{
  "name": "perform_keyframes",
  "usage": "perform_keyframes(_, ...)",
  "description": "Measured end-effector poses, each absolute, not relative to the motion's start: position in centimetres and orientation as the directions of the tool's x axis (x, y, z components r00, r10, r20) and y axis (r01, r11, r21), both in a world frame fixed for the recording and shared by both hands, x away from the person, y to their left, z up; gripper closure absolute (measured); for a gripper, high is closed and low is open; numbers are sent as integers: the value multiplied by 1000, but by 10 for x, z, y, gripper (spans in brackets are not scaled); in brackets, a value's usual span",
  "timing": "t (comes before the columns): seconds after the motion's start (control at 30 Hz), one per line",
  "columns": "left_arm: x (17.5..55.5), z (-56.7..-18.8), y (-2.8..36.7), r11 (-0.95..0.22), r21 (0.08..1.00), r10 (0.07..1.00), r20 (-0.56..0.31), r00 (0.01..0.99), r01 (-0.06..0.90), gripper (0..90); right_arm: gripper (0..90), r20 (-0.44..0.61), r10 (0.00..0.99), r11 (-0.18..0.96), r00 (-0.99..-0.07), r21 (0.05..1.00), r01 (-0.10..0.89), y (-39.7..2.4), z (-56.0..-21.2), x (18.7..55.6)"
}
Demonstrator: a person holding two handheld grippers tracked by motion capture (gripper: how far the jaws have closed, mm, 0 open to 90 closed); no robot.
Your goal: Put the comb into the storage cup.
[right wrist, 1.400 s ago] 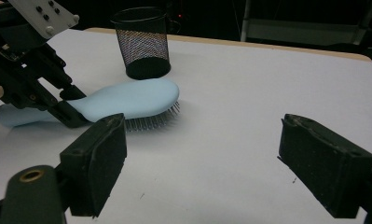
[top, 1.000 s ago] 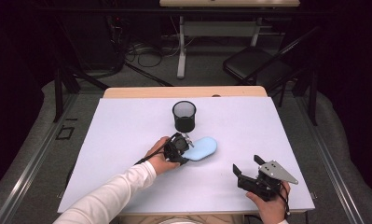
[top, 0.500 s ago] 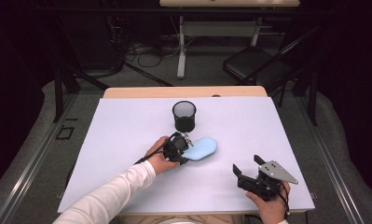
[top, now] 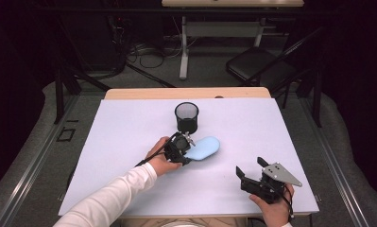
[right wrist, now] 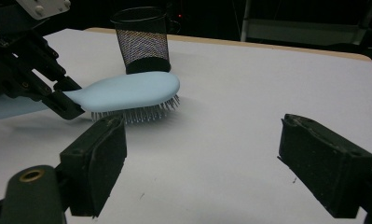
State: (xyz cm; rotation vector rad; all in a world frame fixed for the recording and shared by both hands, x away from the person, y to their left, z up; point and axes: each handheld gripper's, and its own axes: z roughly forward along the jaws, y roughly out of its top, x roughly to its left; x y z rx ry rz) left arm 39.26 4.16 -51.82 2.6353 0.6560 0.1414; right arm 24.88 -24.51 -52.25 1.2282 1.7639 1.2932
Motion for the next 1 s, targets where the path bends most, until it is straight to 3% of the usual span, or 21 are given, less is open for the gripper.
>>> perform_keyframes(1.0, 382, -488, 51, -672, 590, 572, 30, 820, 447, 697, 147, 37, 925, 93, -379, 943, 320, -244, -523, 250)
